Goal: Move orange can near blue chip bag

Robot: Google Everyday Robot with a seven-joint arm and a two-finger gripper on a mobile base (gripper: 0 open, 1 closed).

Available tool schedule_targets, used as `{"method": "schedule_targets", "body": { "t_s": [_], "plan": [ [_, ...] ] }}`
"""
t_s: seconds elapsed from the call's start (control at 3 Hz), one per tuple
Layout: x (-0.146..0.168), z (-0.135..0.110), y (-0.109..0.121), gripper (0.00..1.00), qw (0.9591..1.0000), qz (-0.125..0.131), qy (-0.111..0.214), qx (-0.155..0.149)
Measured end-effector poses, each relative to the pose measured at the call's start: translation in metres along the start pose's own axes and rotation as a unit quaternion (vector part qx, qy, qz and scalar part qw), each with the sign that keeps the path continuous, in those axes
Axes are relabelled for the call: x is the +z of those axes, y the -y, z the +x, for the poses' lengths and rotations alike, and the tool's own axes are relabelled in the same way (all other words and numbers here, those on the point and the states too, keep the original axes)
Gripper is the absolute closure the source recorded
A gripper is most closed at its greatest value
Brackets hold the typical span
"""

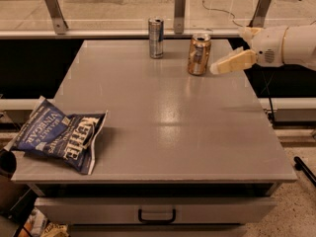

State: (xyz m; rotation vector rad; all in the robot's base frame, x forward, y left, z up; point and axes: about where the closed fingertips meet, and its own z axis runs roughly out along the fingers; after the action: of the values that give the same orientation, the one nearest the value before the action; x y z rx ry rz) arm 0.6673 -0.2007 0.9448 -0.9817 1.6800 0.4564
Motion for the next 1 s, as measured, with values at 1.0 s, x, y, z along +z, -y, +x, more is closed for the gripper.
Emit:
{"method": "schedule_targets", "body": {
  "t_s": [1.0],
  "plan": [
    [0.052,0.005,0.002,0.00,0.9993,-0.026,0.023,0.012]
  ]
}}
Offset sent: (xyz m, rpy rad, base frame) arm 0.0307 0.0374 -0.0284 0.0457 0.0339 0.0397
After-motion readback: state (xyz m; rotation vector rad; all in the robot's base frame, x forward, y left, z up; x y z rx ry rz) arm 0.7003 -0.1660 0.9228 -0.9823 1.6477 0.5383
